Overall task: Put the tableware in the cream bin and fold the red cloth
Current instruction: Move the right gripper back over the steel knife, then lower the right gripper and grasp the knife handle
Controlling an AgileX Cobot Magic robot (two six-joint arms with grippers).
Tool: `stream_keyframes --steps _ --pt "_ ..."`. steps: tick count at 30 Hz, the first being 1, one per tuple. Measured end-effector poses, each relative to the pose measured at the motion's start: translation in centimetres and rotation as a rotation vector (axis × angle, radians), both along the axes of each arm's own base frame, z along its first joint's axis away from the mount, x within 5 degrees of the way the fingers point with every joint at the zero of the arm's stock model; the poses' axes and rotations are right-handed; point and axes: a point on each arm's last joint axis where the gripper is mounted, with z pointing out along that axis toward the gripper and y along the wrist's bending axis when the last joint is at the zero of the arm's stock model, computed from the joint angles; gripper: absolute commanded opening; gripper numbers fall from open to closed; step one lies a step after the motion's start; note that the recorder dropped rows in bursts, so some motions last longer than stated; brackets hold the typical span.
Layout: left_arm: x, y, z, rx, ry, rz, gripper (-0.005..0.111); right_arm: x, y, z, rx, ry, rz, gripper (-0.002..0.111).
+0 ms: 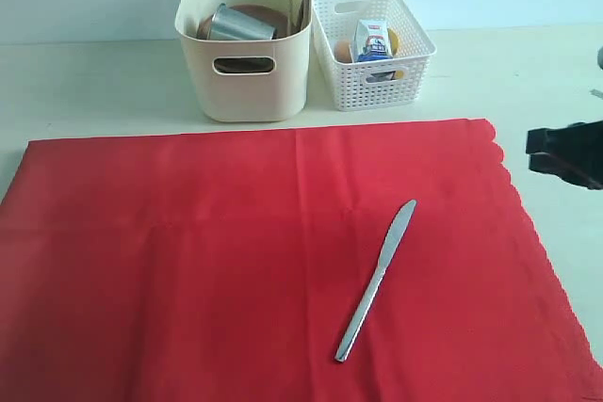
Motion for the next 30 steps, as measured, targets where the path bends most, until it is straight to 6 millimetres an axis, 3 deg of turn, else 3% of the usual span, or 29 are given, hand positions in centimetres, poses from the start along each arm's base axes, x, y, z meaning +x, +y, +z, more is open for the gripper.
stream_keyframes --steps 6,12,20,30 --pt "0.0 0.0 0.0 0.0 0.0 0.0 0.001 1.0 3.8 0.6 0.114 -0.001 0.23 0.025" --pt "0.0 0.0 0.0 0.0 0.0 0.0 0.001 0.4 8.4 -0.1 0.084 0.02 0.417 0.025" --pt "0.0 0.0 0.0 0.0 0.0 0.0 0.001 1.3 7.7 -1.1 -0.051 0.022 0.271 0.025" --pt "0.0 0.0 0.0 0.0 0.0 0.0 0.001 0.9 8.4 -0.9 0.064 0.077 0.263 0.025"
